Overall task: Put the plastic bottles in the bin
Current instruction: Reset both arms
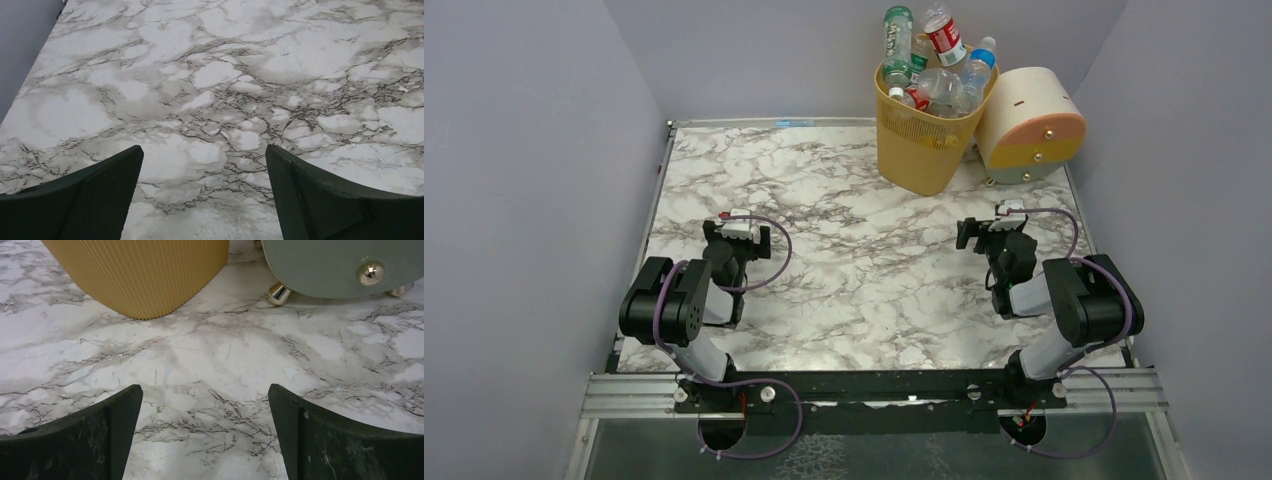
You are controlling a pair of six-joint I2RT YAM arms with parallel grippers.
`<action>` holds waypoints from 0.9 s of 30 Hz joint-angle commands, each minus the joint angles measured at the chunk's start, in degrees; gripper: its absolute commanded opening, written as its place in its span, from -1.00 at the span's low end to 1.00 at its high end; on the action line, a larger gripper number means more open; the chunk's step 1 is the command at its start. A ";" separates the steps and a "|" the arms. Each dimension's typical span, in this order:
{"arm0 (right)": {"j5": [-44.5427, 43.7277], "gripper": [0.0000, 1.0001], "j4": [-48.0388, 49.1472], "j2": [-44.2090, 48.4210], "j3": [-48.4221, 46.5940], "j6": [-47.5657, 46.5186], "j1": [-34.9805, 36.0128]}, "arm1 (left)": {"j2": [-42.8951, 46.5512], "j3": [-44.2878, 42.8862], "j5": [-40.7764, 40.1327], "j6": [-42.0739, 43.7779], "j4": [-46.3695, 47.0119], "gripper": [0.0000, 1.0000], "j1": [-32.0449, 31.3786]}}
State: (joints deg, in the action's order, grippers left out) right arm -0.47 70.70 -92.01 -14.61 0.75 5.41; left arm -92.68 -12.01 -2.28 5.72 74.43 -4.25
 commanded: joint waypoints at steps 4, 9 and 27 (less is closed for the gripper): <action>1.00 0.99 2.60 -0.41 0.72 -0.84 0.21 | -1.17 -1.11 6.85 1.63 2.25 0.98 1.10; 1.01 0.99 2.65 -0.45 0.75 -0.84 0.21 | -1.12 -1.45 5.33 0.93 1.57 0.98 1.09; 1.01 0.98 2.60 -0.45 0.72 -0.84 0.21 | -1.68 -3.81 -0.78 -1.72 -2.46 0.98 1.17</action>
State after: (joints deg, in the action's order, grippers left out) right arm -0.47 70.70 -92.01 -14.61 0.75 5.41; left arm -93.49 -12.97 1.80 6.50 73.95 -3.49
